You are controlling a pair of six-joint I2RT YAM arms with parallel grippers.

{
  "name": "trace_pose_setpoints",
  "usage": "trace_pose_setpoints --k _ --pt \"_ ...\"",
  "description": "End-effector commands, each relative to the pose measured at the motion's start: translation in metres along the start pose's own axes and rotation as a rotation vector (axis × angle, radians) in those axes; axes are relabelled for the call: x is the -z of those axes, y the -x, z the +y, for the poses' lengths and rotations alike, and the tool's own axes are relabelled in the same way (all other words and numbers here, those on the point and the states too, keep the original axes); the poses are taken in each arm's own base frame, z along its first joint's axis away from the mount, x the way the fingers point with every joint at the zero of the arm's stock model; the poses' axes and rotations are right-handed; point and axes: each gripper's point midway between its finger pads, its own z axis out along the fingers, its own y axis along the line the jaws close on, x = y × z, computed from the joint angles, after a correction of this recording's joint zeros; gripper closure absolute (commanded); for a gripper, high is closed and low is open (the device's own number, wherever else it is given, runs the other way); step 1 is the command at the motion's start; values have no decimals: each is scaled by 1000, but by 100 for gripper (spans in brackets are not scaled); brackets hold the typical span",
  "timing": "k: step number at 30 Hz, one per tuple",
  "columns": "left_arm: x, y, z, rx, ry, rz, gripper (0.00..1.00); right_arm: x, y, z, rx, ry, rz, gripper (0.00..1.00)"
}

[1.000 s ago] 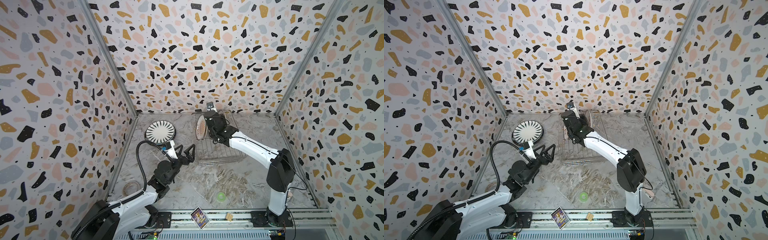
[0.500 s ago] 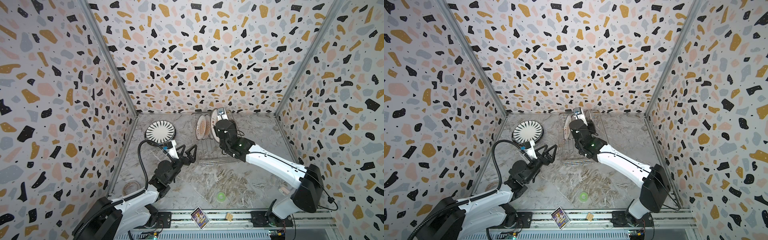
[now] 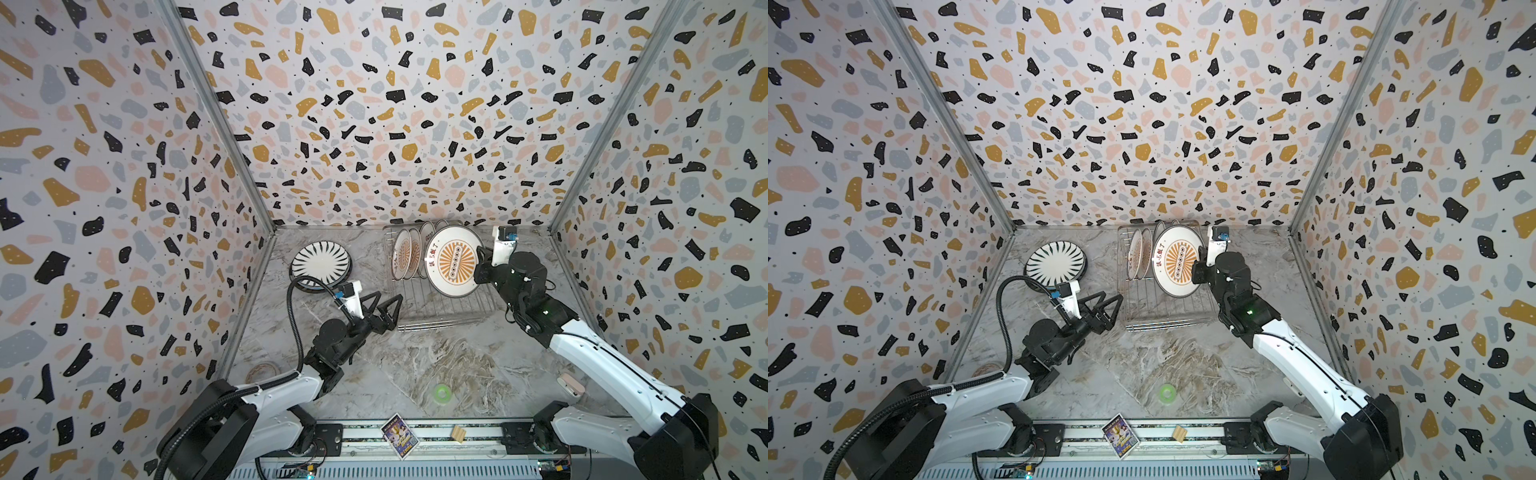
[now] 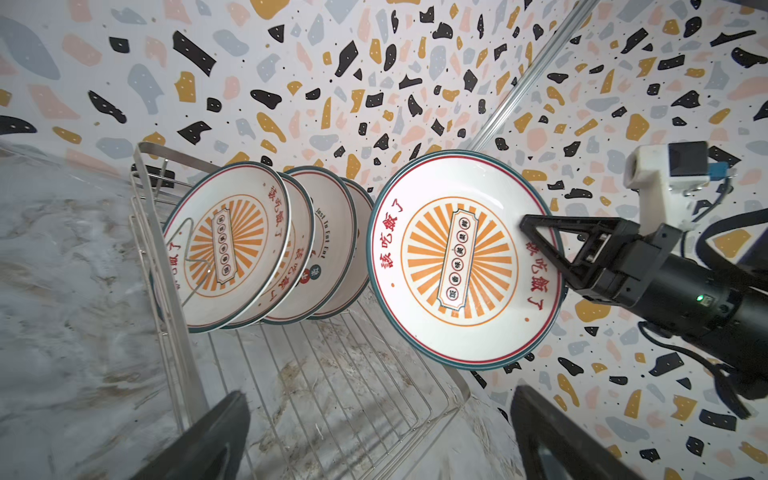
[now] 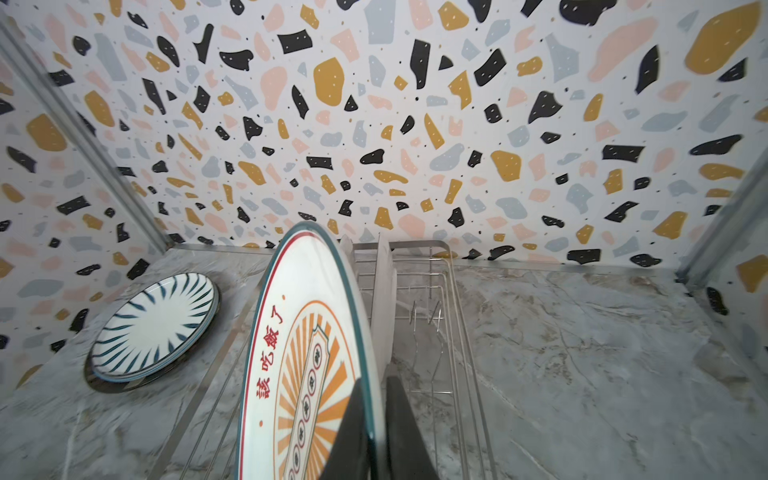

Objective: Unload the plates from the dish rack
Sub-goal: 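Lift the sunburst plate out of the rack with the right gripper, then grasp the sunburst plate's rim with the left gripper while the right holds it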

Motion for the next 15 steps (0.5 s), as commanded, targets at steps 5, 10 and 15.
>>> trace_pose_setpoints --k 5,10,15 --pt "-8 18 -24 2 -104 -61 0 21 18 25 -178 385 -59 97" --pt "-18 5 -38 3 -157 -1 0 27 9 28 -206 456 -52 98" --pt "-23 1 -33 -10 -110 1 0 34 6 32 -225 526 -43 98"
